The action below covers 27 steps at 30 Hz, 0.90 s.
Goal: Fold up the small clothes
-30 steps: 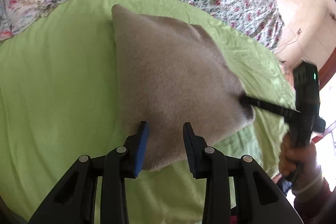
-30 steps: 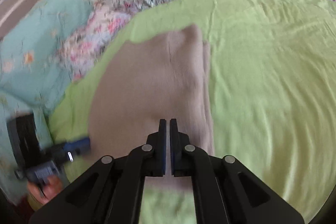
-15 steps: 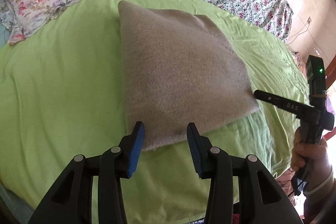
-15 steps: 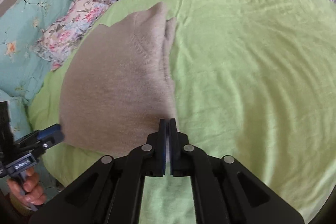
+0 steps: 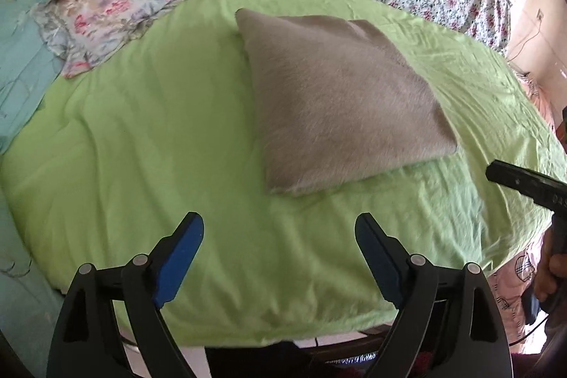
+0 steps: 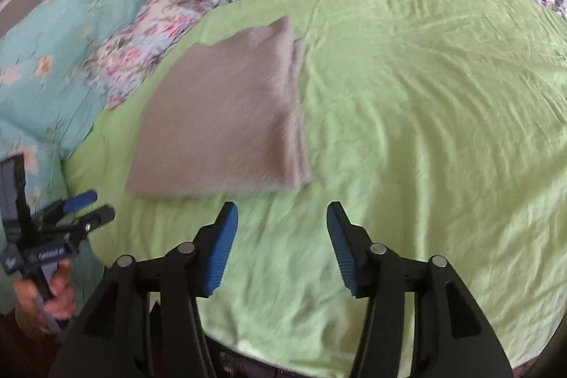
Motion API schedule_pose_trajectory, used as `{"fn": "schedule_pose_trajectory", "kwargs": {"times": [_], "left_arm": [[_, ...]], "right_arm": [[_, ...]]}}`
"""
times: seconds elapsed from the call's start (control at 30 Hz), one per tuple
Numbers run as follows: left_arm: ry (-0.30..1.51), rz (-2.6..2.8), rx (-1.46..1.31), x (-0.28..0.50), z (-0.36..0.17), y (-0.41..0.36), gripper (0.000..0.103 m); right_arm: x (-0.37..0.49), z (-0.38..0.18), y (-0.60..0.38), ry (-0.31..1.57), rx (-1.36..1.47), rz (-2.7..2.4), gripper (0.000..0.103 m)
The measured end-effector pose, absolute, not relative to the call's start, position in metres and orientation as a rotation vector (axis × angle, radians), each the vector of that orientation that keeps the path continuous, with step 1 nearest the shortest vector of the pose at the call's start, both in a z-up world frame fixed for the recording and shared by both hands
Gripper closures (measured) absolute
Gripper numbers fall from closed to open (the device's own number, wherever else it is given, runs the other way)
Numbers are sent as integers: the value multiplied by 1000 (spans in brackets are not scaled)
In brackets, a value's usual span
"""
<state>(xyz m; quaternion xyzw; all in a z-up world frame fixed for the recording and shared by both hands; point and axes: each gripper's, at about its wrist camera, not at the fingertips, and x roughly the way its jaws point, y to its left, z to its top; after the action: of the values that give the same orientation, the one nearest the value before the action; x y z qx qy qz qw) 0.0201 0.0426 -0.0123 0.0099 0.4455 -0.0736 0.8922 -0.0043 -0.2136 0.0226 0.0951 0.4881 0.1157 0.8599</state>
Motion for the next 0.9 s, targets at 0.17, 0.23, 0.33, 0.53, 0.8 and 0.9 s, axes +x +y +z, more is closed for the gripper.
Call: {"fn": "schedule_pose_trajectory", "kwargs": {"times": [0.17, 0.23, 0.33, 0.53, 0.8, 0.9], "left_arm": [[949, -100, 42, 2, -10, 50, 13], [947, -86, 56, 1, -7, 50, 12], [930, -63, 75, 4, -3, 49, 8], [916, -35, 97, 21, -3, 43, 7], [919, -43, 113, 40, -4, 39, 7], [908, -43, 111, 46, -1, 39, 7]], "right_arm": [[-21, 24, -199, 1052, 162, 292, 35], [-22, 27, -196, 1048, 144, 306, 30], [-21, 31, -189, 1033, 116, 325, 22], [-12, 30, -180, 1023, 87, 334, 15], [1, 18, -174, 1061, 70, 346, 13], [6, 15, -172, 1068, 64, 349, 13]]}}
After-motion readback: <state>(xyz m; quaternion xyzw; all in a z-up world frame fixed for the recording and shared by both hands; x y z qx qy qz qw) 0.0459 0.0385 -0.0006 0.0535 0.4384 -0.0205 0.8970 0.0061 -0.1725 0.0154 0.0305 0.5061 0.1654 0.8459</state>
